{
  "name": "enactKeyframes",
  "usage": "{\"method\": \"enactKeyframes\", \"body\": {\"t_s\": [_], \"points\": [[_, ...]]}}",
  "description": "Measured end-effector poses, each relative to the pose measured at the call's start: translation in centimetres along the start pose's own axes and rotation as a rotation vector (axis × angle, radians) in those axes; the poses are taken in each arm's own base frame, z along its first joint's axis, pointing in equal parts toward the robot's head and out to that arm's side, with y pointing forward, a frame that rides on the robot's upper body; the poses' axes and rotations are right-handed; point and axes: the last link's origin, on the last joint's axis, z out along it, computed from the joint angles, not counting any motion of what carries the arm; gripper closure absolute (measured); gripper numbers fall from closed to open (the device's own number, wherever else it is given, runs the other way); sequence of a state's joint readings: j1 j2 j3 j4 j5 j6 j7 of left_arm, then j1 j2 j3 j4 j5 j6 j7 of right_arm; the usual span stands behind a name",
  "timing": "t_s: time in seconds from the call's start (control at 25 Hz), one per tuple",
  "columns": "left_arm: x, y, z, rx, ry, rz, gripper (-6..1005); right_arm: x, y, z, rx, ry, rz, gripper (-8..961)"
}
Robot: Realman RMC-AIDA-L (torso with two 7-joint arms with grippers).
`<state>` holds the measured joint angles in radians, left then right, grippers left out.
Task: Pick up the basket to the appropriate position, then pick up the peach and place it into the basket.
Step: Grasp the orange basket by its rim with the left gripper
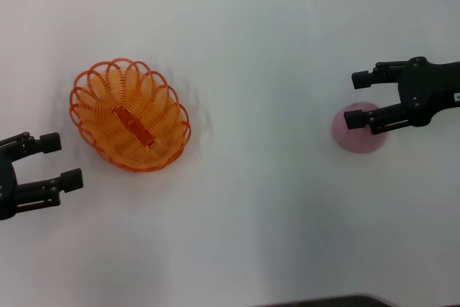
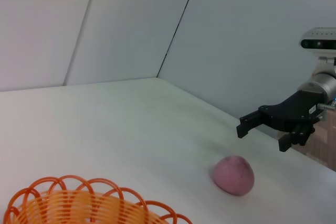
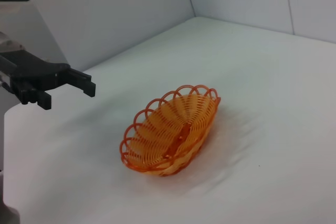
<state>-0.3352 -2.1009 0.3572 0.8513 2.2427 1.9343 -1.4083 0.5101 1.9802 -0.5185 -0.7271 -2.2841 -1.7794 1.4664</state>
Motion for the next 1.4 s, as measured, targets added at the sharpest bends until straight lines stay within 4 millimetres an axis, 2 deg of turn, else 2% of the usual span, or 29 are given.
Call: {"method": "enactKeyframes", "body": {"t_s": [0.2,0.36,0.56,0.72,0.92,1.12,1.24,1.4], "points": [[0.3,-0.2,-0.2,0.01,0.008,-0.021,128,0.0,0.0,0.0,0.002,0.0,0.0,11],[2.0,-1.0,-0.5,0.026,-0.014,-0.091,127,0.0,0.0,0.1,0.001,0.0,0.0,12],[6.9,-3.0,0.7,0.058,-0.152,-0.148,127,-0.4,-0.1,0.2,-0.003,-0.002,-0.009,12],[10.9,-4.2,2.9,0.122,-0.241,-0.139,127,-0.6,-0.1,0.4,-0.008,-0.004,-0.015,12],[13.9,-4.4,7.1,0.188,-0.38,-0.136,127,-0.6,0.1,0.7,-0.016,-0.006,-0.026,11],[15.1,-5.7,10.4,0.344,-0.474,-0.085,128,-0.8,0.2,0.9,-0.027,-0.01,-0.031,11],[15.5,-6.2,11.5,0.42,-0.508,-0.066,128,-0.9,0.2,1.1,-0.031,-0.012,-0.034,11],[14.9,-6.8,12.8,0.497,-0.582,-0.017,128,-1.1,0.2,1.3,-0.035,-0.015,-0.038,11]]}}
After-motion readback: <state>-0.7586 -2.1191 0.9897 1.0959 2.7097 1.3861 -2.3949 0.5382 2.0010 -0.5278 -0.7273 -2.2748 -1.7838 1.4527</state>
